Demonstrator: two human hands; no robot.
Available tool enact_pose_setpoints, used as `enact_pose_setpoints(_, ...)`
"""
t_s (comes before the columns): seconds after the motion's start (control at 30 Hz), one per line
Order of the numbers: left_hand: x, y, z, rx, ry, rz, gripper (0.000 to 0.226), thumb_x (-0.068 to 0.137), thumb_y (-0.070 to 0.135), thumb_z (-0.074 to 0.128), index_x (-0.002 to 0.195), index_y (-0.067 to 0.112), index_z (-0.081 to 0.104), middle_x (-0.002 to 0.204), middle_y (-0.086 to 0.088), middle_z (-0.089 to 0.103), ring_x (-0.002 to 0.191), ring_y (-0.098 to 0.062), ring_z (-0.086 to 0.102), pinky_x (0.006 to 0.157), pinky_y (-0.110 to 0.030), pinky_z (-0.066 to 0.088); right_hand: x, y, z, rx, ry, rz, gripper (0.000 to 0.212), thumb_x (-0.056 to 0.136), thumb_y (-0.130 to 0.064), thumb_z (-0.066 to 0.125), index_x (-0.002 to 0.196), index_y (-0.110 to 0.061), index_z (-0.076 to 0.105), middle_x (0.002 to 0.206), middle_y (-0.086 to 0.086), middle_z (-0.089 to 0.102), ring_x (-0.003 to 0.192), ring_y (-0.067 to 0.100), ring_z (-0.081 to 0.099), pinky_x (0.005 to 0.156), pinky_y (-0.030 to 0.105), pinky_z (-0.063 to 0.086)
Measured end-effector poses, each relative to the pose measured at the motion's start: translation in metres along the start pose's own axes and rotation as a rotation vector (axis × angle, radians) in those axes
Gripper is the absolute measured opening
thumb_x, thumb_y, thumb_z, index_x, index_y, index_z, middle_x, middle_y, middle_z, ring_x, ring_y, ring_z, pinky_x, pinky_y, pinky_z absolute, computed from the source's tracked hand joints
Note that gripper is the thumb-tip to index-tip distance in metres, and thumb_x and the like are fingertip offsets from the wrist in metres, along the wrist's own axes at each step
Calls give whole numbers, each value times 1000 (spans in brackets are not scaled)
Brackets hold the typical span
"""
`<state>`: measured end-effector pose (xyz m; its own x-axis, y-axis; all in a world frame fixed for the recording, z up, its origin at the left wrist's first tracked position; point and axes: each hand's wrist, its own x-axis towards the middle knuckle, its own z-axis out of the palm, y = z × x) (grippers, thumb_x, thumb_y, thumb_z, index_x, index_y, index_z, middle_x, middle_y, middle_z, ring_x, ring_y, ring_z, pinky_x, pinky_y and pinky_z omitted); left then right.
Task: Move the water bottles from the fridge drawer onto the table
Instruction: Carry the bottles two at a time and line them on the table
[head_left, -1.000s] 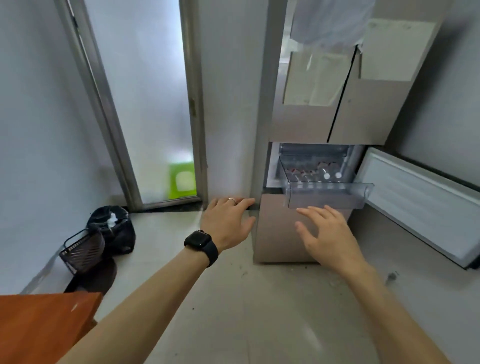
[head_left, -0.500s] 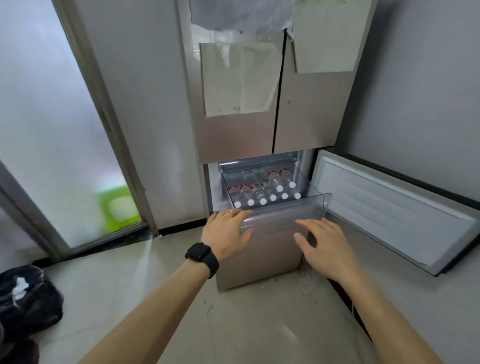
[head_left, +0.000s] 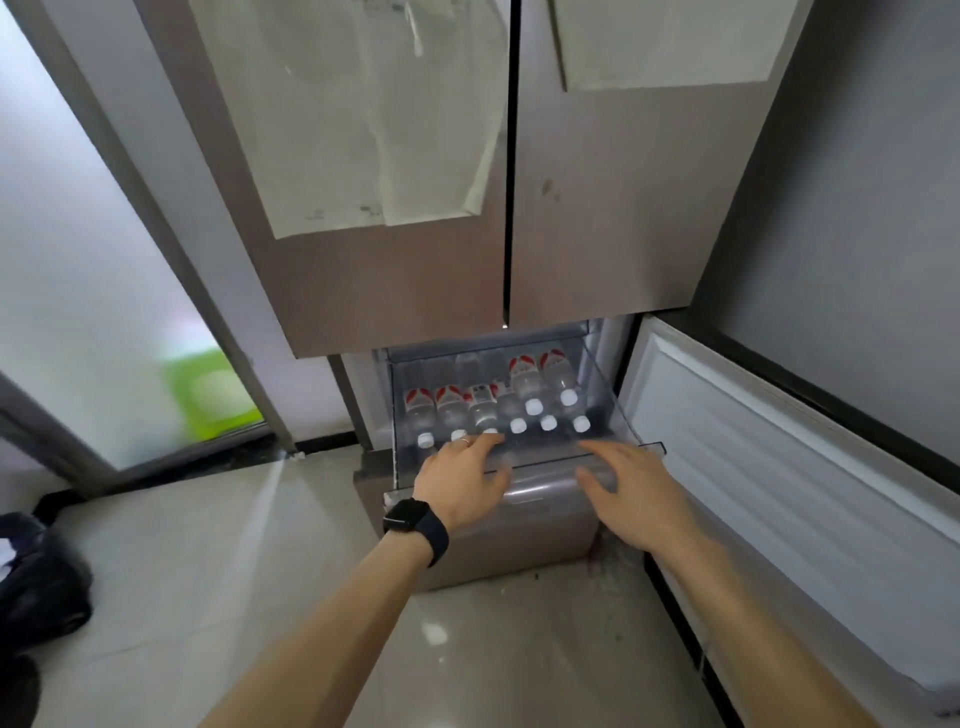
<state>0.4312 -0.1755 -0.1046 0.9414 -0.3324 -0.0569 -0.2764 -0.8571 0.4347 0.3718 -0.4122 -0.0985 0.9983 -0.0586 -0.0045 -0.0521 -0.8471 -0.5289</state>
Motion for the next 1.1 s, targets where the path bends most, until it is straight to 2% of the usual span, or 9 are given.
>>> enact_pose_setpoints(0.2, 76, -5, 46, -320, -157, -205, 56, 96, 43, 57, 147, 24, 44, 144, -6, 54, 131, -27, 51, 105, -36, 43, 77, 38, 20, 75, -107, 36, 49, 97, -45, 58, 140, -22, 56, 139, -1, 59, 130, 21, 52, 108, 40, 44)
enact_pose_setpoints(0.43, 178, -3, 83, -848, -203, -527, 41, 98, 38, 60, 133, 18, 54, 133, -2, 59, 120, -23, 55, 105, -39, 44, 175, 61, 57, 353, -164, 352, 40, 99, -34, 61, 134, -16, 55, 128, 6, 64, 117, 28, 60, 92, 32, 43)
enact_pose_setpoints(0.57, 220, -7, 96, -1024, -205, -678, 30, 98, 38, 59, 123, 20, 55, 129, -5, 58, 116, -26, 54, 104, -44, 44, 226, 67, 72, 604, -157, 572, 20, 103, -28, 56, 104, -10, 63, 100, 12, 66, 92, 27, 61, 80, 27, 50)
enact_pose_setpoints(0.63, 239, -9, 101, -1036, -232, -699, 37, 101, 35, 55, 129, 12, 56, 134, -14, 59, 122, -33, 56, 107, -47, 45, 248, 73, 80, 725, -151, 650, 30, 104, -24, 52, 115, 2, 62, 109, 23, 65, 105, 39, 63, 92, 43, 53)
enact_pose_setpoints(0.67, 247, -10, 103, -1049, -251, -712, 39, 102, 34, 52, 132, 10, 56, 135, -15, 59, 124, -35, 55, 108, -48, 44, 256, 75, 84, 818, -157, 675, 32, 104, -21, 50, 122, 4, 60, 114, 22, 67, 110, 38, 63, 93, 49, 54)
enact_pose_setpoints(0.73, 258, -10, 105, -1121, -288, -736, 39, 104, 34, 47, 135, 11, 57, 136, -13, 60, 124, -33, 56, 109, -48, 44, 268, 76, 87, 1070, -187, 757, 27, 104, -23, 50, 123, -7, 62, 103, 4, 75, 100, 22, 72, 75, 37, 61)
enact_pose_setpoints(0.8, 265, -9, 108, -1218, -297, -772, 37, 106, 34, 45, 131, 12, 61, 131, -12, 64, 120, -30, 60, 105, -45, 48, 279, 74, 88, 1201, -185, 863, 19, 103, -31, 54, 113, -19, 66, 102, -1, 73, 99, 17, 71, 75, 32, 59)
enact_pose_setpoints(0.93, 267, -5, 110, -1380, -281, -827, 45, 105, 49, 43, 127, 15, 63, 118, -6, 72, 107, -25, 68, 80, -34, 56, 290, 77, 96, 1143, -215, 888, 21, 101, -42, 55, 104, -23, 63, 108, 2, 66, 102, 20, 65, 91, 38, 55)
enact_pose_setpoints(1.1, 246, -4, 113, -1165, -229, -759, 80, 87, 82, 40, 137, 22, 58, 129, -3, 66, 112, -25, 65, 98, -41, 53, 274, 81, 97, 1031, -254, 789, 35, 103, -48, 48, 97, -19, 65, 74, -5, 66, 68, 12, 64, 76, 35, 55)
